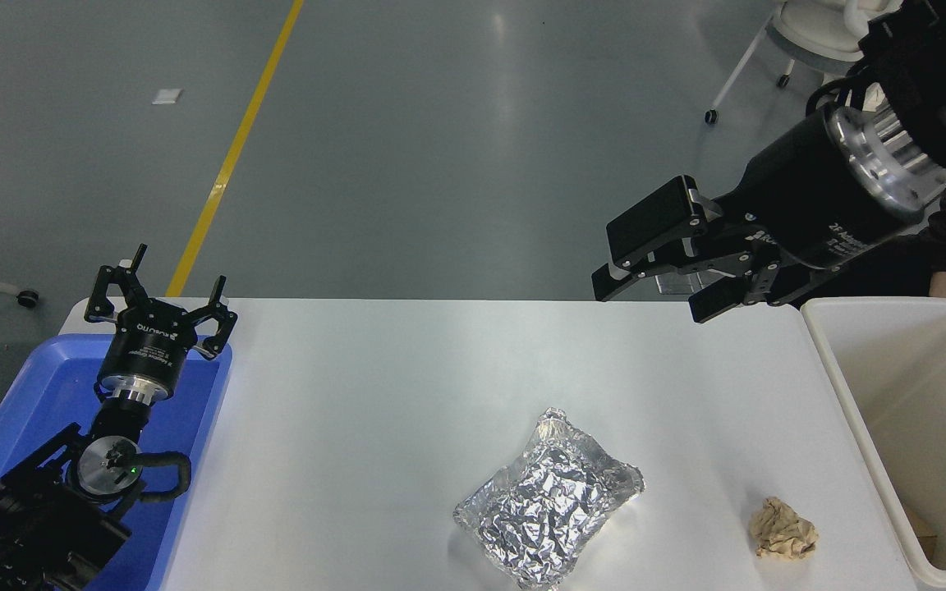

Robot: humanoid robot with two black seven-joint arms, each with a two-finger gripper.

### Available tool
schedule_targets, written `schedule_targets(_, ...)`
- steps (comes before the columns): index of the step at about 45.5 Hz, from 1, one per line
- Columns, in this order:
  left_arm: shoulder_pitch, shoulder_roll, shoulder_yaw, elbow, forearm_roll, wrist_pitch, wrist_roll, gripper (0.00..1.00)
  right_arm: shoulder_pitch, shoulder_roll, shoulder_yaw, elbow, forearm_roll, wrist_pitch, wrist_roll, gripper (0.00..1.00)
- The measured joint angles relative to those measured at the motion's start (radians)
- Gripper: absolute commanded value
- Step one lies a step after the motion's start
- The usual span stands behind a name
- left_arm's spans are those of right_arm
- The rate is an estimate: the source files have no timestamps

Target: Pick up foil plate and place in dustbin

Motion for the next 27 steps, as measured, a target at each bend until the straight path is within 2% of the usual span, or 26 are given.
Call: schedule_targets(27,0.004,-0.003,-0.015,-0.002,-0.012,-0.003,0.000,1.00,-0.164,-0.008,-0.005,-0.087,-0.099,0.000,-0.002,1.00)
